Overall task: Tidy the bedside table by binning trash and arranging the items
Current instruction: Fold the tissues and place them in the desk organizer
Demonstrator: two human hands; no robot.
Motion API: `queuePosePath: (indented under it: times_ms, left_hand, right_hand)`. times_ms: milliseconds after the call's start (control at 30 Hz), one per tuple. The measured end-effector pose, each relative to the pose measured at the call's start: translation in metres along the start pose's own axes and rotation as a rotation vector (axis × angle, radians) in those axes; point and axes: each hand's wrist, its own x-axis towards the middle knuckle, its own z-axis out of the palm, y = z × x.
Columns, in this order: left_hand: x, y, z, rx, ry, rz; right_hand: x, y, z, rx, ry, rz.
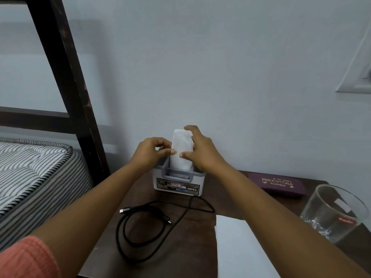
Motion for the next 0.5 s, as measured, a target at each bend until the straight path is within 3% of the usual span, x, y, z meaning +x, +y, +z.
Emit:
queuePosePath:
  times_ms: [133,333,500]
  left_hand:
    - [0.003,-0.002,0.003,0.110,0.016,-0.053]
    - [-0.002,-0.006,0.008,0.020,0.085,-0.117]
    - [-0.041,0.019,0.005,-0.083,0.359,-0.129]
  right_hand:
    - [-0.001,0.004,0.007,-0.056,-0.048,0.008]
    - [-0.012,0.003,0.007,-0.011,0.087,-0.049]
    - [-0.078,0.015,-0.023,0.215,0.425,-0.048]
